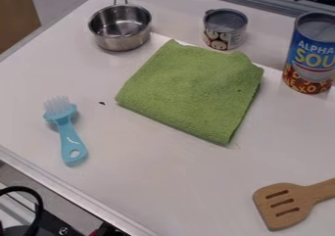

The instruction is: Moved the can towards the centre of the table

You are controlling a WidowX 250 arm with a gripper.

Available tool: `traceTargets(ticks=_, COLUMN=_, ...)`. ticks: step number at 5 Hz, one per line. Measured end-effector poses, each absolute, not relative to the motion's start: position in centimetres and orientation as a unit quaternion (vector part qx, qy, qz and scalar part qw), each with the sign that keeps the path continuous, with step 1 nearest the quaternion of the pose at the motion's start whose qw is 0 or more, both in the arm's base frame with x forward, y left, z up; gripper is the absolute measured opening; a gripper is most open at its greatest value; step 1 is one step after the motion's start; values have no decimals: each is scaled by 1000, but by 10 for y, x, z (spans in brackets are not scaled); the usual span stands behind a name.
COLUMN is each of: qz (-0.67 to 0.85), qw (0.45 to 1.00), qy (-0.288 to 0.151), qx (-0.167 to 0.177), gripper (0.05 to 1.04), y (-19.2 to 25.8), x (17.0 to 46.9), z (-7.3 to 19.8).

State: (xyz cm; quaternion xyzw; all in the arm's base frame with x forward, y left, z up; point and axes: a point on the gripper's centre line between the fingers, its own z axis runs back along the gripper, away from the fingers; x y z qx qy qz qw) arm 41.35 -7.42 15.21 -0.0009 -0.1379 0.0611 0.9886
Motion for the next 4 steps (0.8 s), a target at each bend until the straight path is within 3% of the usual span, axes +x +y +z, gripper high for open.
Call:
traceTargets(ticks=3, qz=-25, qw=980, qy=-199, qx=-19, gripper=997, y=-115, x=448, z=154)
traceTargets(ticks=4, qz=-86, qw=978, qy=-188, qx=-22, gripper=997, y=-126, x=451, z=156)
